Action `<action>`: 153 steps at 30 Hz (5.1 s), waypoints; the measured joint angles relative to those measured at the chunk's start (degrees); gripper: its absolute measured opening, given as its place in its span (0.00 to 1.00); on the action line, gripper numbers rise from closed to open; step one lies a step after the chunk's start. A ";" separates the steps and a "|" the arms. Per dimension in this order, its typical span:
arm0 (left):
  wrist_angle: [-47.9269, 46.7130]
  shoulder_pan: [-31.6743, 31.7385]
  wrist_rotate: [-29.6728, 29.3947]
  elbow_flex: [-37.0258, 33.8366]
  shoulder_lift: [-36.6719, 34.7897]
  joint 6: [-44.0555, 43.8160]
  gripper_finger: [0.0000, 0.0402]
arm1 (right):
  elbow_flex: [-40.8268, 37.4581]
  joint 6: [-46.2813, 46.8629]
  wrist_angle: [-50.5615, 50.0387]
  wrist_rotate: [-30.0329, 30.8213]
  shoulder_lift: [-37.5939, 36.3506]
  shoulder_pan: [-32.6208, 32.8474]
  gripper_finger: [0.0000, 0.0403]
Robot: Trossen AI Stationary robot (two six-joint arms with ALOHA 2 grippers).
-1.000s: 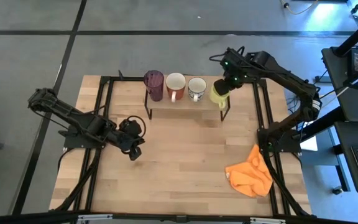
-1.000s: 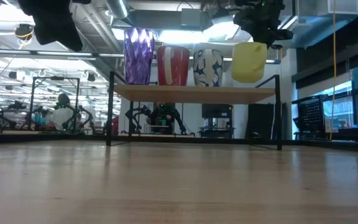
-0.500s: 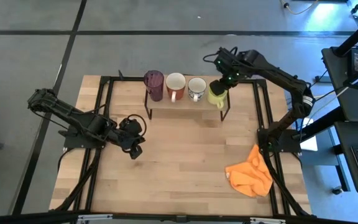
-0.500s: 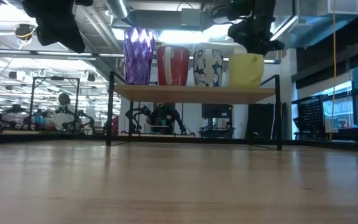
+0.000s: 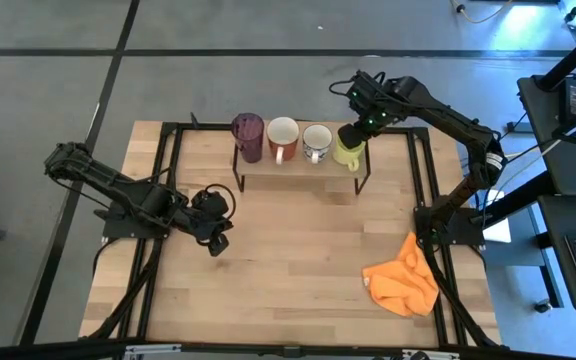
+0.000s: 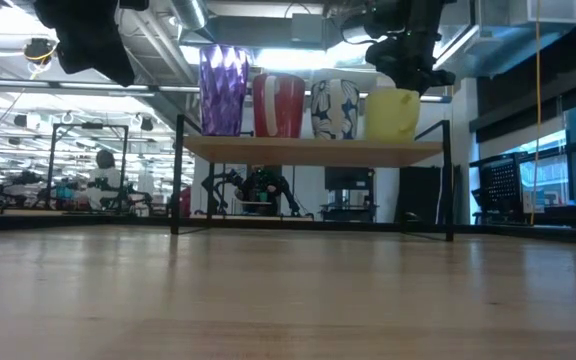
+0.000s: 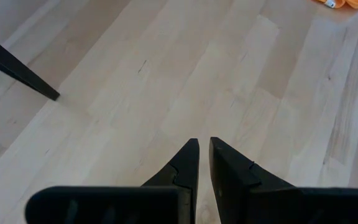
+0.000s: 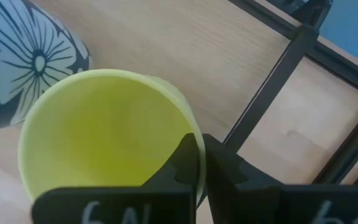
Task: Stack small to large cups/mugs on shelf
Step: Put the yellow mug on the shelf, then return to Home Position
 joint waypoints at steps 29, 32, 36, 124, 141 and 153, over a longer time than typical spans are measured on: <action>-1.27 0.00 -0.03 0.00 0.00 0.09 0.08 | -0.23 0.29 -0.32 1.24 0.11 0.04 0.10; -1.27 0.00 -0.04 0.00 0.00 0.11 0.08 | -0.23 0.25 -0.25 1.38 0.11 0.04 0.10; -1.28 0.00 -0.04 0.00 0.00 0.45 0.08 | -0.23 0.25 -0.16 1.38 0.11 0.04 0.10; 83.60 25.53 21.91 -48.64 -48.87 25.53 0.08 | -88.33 -5.14 117.82 13.42 -70.25 54.27 0.25; 61.90 25.59 18.62 -50.27 -48.72 20.75 0.08 | -96.44 -6.77 115.43 24.36 -70.73 54.24 0.25; 53.60 25.59 19.50 -50.27 -48.74 19.91 0.08 | -96.44 11.80 97.19 1.61 -69.97 54.39 0.25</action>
